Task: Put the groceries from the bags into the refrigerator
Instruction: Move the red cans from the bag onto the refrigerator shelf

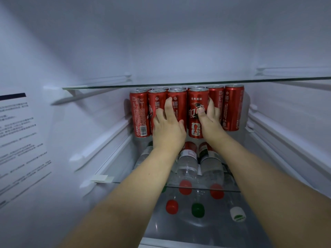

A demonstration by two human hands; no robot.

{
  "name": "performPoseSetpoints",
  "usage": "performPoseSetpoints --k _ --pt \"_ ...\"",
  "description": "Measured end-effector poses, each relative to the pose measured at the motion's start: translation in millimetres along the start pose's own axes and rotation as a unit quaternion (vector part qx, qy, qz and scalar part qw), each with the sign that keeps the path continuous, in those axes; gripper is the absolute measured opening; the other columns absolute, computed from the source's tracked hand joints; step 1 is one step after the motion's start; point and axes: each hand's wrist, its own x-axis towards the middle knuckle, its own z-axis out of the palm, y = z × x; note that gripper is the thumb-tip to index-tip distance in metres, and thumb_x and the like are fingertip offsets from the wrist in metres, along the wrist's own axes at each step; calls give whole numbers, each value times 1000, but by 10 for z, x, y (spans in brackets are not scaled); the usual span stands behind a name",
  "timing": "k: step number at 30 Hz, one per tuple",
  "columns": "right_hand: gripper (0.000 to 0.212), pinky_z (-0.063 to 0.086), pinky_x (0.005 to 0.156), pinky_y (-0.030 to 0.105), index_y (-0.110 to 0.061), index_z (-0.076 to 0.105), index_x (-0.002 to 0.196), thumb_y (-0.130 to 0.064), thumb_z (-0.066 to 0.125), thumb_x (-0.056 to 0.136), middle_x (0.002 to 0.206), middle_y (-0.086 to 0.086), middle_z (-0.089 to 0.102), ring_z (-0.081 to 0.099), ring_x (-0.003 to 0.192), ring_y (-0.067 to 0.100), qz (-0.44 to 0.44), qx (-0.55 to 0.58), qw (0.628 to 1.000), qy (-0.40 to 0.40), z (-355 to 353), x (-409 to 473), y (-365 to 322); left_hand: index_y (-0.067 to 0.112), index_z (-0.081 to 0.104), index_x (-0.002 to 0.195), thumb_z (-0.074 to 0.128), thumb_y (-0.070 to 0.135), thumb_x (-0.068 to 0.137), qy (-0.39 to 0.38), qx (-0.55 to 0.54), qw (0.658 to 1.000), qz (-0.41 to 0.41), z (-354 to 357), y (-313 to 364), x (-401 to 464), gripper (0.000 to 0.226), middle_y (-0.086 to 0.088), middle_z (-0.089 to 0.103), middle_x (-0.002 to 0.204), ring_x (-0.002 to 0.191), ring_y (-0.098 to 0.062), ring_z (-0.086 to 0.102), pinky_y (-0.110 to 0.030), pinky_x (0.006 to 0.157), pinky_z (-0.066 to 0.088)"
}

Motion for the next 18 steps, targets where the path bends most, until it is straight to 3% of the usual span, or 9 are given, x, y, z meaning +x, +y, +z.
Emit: performPoseSetpoints --k 11,18 --pt "58 30 115 40 -31 4 157 -36 32 105 148 0 25 28 137 16 -13 -19 1000 -19 -54 -16 -5 21 12 154 57 22 95 -1 -9 1000 1 22 9 7 74 -17 33 142 125 -36 41 -51 98 45" --pt "57 34 114 45 -29 10 156 -37 33 105 149 2 27 32 136 18 -21 -33 999 -9 -48 -11 23 20 11 153 55 23 96 1 -2 1000 9 21 -2 15 73 -16 39 141 126 -33 43 -50 96 48"
